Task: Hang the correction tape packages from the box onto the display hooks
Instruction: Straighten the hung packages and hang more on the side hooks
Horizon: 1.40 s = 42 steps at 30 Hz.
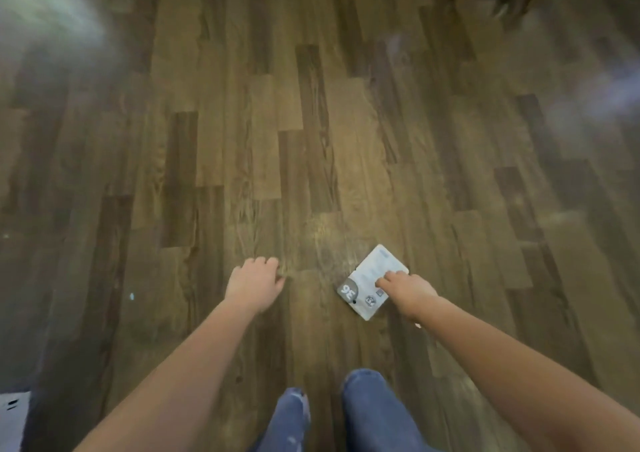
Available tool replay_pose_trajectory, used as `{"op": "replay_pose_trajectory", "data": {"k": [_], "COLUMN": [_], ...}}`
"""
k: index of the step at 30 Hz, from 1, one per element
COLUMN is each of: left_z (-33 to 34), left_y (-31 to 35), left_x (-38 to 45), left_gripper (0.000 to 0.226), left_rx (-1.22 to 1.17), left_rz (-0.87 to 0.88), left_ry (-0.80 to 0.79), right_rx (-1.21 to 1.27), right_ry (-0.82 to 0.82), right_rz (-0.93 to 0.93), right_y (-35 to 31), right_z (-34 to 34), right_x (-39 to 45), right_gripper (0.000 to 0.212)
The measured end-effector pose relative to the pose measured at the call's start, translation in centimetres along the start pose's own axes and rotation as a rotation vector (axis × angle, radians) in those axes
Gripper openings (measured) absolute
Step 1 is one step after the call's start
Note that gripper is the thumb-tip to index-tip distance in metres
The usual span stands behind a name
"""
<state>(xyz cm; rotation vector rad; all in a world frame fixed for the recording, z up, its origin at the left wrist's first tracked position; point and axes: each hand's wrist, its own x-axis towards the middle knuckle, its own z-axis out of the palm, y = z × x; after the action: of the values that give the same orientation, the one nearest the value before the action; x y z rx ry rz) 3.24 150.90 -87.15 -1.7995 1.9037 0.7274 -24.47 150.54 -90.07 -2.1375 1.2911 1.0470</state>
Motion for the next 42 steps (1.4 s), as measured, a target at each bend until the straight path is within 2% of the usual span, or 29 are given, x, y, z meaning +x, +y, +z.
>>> {"op": "replay_pose_trajectory", "data": {"k": [6, 9, 14, 16, 18, 21, 23, 27, 31, 36, 39, 42], "left_z": [6.8, 8.2, 8.7, 7.8, 6.2, 2.3, -1.5, -10.8, -21.0, -32.0, -37.3, -41.3], "left_y": [-0.3, -0.5, -0.8, -1.1, -1.6, -2.6, -3.4, -5.1, -6.2, -7.4, -8.0, -8.7], "left_x": [8.5, 10.8, 11.6, 10.5, 8.4, 3.7, -0.1, -9.0, -18.8, -31.0, -37.6, -43.8], "left_gripper": [0.039, 0.039, 0.038, 0.038, 0.037, 0.036, 0.037, 0.037, 0.036, 0.034, 0.033, 0.034], "left_rx": [0.055, 0.045, 0.034, 0.023, 0.021, 0.040, 0.057, 0.027, -0.037, -0.131, -0.129, -0.122], "left_rz": [0.090, 0.120, 0.133, 0.108, 0.069, 0.023, -0.003, -0.088, -0.178, -0.276, -0.355, -0.460], "left_ry": [0.078, 0.131, 0.148, 0.127, 0.099, 0.064, 0.067, 0.112, 0.175, 0.286, 0.364, 0.466], "right_rx": [-0.126, -0.220, -0.239, -0.052, 0.185, 0.513, 0.726, 1.210, 1.477, 1.591, 1.536, 1.428], "right_ry": [0.086, 0.327, 0.466, 0.394, 0.303, 0.331, 0.332, 0.253, 0.223, 0.162, 0.123, 0.108], "right_rz": [-0.077, -0.136, -0.215, -0.171, -0.041, 0.075, 0.095, 0.013, -0.084, -0.256, -0.353, -0.490], "right_y": [2.4, 3.2, 2.9, 2.3, 1.6, -0.1, -1.1, -3.6, -5.7, -8.4, -10.7, -14.0], "right_z": [6.5, 8.2, 6.3, 4.1, 1.5, -3.1, -6.9, -16.5, -26.4, -37.9, -43.7, -48.9], "right_x": [7.8, 10.3, 11.6, 10.3, 8.1, 4.5, 1.4, -7.3, -16.7, -27.9, -33.1, -37.8], "right_gripper": [0.077, 0.085, 0.059, 0.039, 0.030, 0.005, 0.016, 0.031, 0.033, 0.036, 0.038, 0.028]}}
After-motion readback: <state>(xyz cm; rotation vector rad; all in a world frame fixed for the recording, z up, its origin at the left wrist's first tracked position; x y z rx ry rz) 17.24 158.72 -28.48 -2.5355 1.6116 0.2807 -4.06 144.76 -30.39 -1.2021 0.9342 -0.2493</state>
